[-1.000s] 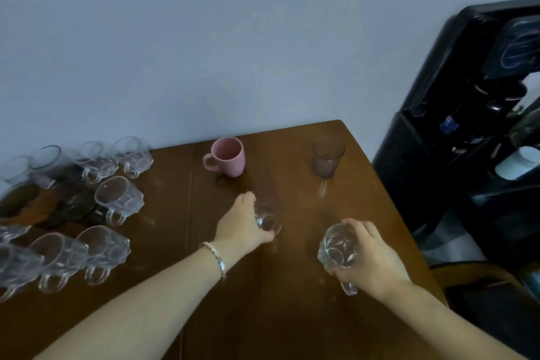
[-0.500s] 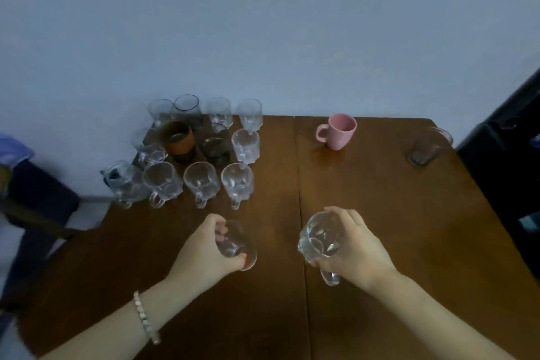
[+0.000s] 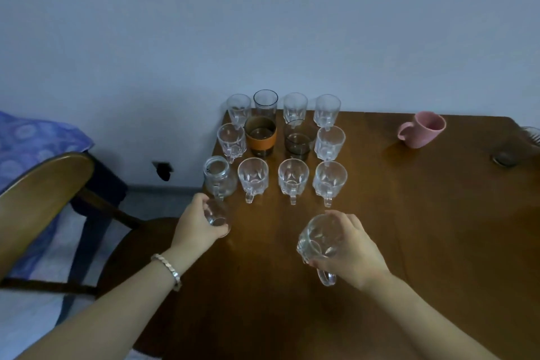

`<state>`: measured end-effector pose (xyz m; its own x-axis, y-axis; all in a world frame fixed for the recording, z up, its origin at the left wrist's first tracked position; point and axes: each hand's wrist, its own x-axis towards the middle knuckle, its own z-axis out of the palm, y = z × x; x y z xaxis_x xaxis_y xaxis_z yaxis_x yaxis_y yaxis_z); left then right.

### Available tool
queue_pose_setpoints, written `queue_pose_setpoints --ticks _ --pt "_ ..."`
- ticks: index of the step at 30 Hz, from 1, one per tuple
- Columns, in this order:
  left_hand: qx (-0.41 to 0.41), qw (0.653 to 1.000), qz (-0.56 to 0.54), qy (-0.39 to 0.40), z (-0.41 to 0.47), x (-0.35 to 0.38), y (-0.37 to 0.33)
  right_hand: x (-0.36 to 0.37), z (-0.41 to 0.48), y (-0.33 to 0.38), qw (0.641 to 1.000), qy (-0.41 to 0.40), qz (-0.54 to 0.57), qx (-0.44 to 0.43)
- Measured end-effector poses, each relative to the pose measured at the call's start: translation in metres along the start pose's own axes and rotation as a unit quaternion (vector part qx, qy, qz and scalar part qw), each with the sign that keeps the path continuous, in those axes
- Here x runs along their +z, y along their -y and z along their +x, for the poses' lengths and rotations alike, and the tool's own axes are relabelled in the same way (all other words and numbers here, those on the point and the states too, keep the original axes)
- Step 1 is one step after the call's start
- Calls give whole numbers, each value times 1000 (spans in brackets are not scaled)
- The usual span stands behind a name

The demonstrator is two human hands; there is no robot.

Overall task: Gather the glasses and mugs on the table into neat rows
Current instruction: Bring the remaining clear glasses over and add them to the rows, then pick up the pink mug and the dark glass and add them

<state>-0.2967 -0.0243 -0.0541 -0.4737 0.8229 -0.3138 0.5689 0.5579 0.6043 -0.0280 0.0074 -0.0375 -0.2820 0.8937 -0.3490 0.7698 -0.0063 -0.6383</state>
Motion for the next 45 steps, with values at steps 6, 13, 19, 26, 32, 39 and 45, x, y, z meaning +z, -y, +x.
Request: queue_pose_setpoints --ticks 6,13,19,26,32,39,45 --pt "-9 1000 4 21 21 5 24 42 23 30 999 9 -24 27" --pt "-1 1000 2 30 24 7 35 111 72 71 996 38 -69 30" --pt "7 999 25 43 25 7 35 132 91 85 996 30 -79 33" --pt "18 996 58 62 24 5 33 108 73 60 989 95 -104 48" --pt "113 978 167 56 7 13 -11 37 50 -7 946 251 -179 100" --pt "168 944 183 217 -21 87 -124 -60 13 -110 942 186 -191 202" --pt "224 915 192 276 -54 180 -232 -164 -8 -214 949 96 -158 253"
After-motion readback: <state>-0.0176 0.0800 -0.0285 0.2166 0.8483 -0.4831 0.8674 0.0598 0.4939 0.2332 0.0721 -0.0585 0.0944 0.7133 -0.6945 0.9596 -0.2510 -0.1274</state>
